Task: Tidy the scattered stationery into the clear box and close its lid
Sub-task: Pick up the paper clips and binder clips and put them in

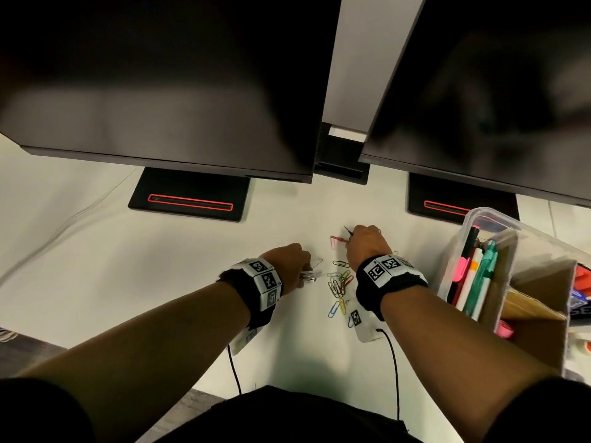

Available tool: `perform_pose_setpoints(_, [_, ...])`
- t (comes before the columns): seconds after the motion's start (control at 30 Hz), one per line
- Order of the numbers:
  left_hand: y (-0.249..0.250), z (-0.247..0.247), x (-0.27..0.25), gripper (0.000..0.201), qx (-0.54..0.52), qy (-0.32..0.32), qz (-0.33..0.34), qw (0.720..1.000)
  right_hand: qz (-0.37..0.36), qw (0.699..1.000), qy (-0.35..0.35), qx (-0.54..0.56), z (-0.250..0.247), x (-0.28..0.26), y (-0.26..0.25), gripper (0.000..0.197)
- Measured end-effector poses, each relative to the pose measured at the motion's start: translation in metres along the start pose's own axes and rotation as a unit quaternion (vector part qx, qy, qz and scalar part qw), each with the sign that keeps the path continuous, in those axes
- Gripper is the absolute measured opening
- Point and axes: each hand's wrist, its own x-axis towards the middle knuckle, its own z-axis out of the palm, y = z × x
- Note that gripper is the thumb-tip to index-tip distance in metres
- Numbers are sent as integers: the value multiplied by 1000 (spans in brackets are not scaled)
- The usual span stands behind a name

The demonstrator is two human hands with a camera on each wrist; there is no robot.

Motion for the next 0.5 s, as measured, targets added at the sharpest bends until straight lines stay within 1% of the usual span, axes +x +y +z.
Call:
perform_pose_setpoints(0.13, [6,3,1,29,18,4,16,1000,-8,1000,-7,17,2,-10,0,30])
perform_pose_setpoints(0.27, [10,-1,1,28,14,9,19,1000,-27,995,30,86,-8,-23,-3,28])
perform_pose_setpoints(0.37, [8,-6,3,27,-29,32,12,999,-44,986,64,148,-19,-36,-3,22])
perform_pose_setpoints(0.5, [8,-26,0,32,-113,60,-27,991,-52,972,66,218,-30,-48,4,12])
